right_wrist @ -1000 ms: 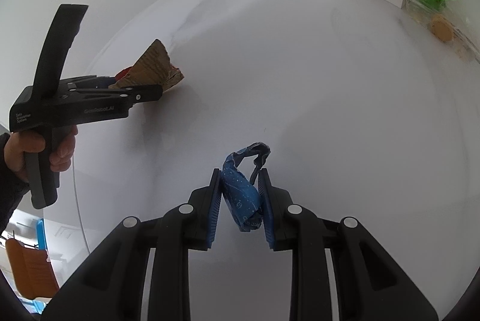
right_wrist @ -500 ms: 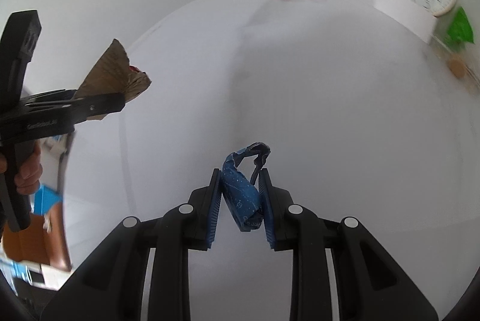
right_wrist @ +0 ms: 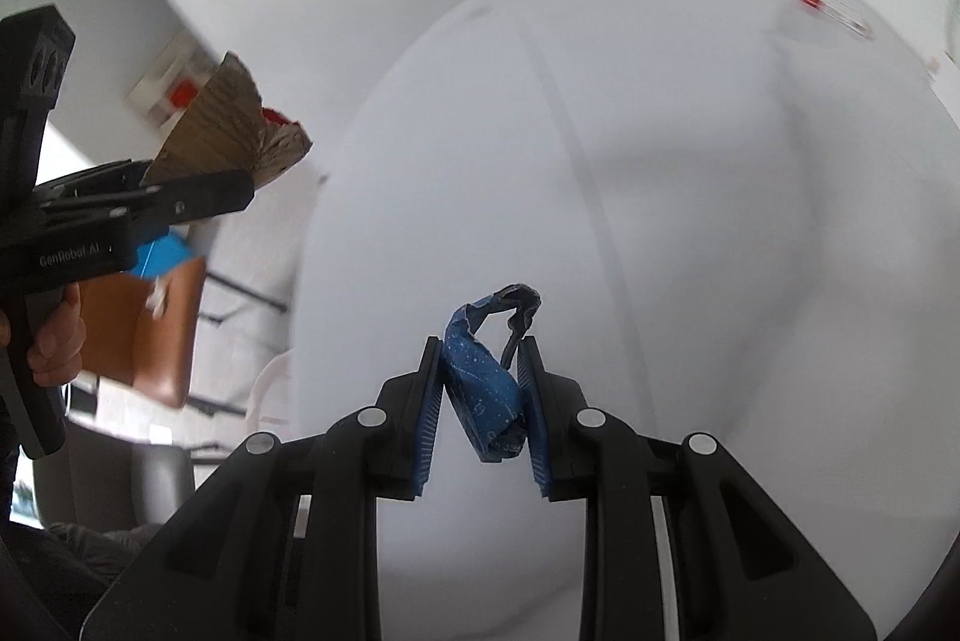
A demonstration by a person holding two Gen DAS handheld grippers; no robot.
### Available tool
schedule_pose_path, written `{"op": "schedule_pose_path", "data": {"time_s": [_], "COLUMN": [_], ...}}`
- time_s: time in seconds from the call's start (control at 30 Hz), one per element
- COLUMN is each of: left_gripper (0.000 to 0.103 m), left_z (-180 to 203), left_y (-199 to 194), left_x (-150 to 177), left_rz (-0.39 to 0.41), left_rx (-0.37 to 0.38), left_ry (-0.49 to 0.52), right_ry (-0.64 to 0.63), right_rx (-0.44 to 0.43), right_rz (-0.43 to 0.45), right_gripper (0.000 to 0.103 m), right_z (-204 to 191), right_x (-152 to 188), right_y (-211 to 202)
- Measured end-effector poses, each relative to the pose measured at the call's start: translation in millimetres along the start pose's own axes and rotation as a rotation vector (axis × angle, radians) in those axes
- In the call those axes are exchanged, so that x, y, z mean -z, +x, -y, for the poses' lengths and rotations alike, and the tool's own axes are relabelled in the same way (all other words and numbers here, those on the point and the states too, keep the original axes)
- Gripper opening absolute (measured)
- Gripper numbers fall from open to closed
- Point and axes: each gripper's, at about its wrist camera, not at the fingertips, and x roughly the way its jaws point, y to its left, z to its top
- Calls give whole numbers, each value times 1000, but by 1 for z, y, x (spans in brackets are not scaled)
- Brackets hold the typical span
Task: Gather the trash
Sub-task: 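Carry red cardboard and blue wrapper to the white bin and release both grippers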
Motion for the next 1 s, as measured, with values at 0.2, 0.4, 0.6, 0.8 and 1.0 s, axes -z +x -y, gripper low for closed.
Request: {"op": "schedule_pose_path", "data": {"time_s": [0.2, 0.4, 0.6, 0.8, 1.0], "left_gripper": [63, 64, 79, 92, 95], "left_z": [-56, -113, -156, -184, -212], "left_y": [-11, 43, 129, 124, 40], "left_x": [70, 160, 242, 269, 256], "left_rz": [-55, -227, -418, -430, -247], "left_rx": [-53, -32, -3, -42, -160], "left_ry": [-84, -231, -405, -533, -638], "right_ry": [-89, -145, -209, -271, -373], "right_rx": [-25, -39, -47, -73, -136], "right_rz": [-17, -45, -81, -122, -164], "right_gripper": [26, 26, 26, 27, 27], "right_z": [-53, -90, -124, -163, -210], "right_x": [-2, -4, 0, 5, 15], "right_y": [3, 7, 14, 27, 57]}}
